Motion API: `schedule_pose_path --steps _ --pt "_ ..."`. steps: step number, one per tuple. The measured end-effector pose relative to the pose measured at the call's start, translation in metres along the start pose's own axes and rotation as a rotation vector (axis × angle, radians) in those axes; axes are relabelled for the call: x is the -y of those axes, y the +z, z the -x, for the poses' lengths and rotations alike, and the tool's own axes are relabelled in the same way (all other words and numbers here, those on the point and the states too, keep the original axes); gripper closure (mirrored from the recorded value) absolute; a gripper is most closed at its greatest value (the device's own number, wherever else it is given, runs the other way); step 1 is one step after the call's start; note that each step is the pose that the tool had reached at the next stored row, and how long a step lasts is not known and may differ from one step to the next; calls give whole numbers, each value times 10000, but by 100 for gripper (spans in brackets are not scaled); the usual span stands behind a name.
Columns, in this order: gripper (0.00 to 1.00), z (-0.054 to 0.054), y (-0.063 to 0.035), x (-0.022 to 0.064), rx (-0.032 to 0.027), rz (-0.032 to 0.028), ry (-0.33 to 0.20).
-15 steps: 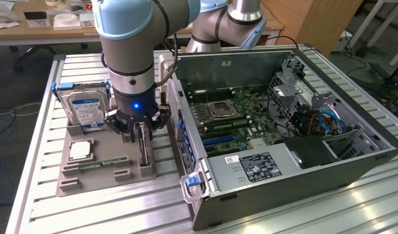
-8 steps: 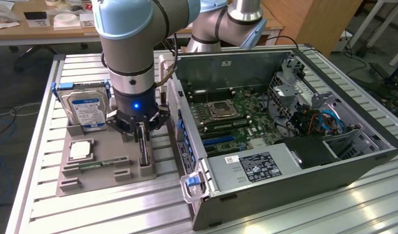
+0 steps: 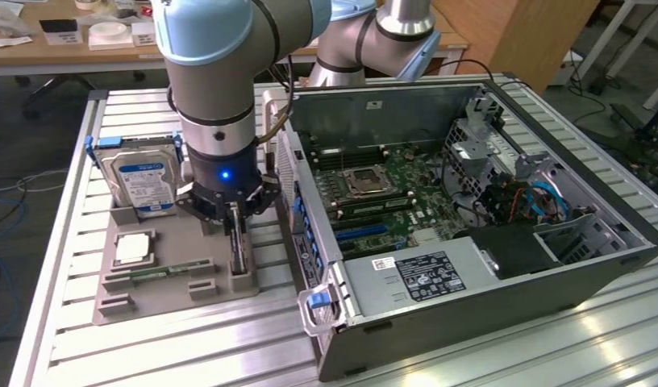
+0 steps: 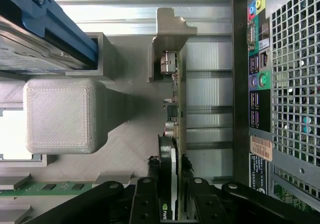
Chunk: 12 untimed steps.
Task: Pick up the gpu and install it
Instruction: 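Pick up the gpu and move the gpu toward the slot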
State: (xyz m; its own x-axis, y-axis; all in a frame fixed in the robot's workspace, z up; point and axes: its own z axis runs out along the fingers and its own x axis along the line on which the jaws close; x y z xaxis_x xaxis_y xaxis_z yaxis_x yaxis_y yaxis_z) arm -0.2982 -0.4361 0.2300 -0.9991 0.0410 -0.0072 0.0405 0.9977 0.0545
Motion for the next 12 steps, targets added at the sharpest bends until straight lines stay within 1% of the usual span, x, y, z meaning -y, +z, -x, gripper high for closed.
schedule_pose_path --steps 12 --pt "74 0 0 0 1 0 0"
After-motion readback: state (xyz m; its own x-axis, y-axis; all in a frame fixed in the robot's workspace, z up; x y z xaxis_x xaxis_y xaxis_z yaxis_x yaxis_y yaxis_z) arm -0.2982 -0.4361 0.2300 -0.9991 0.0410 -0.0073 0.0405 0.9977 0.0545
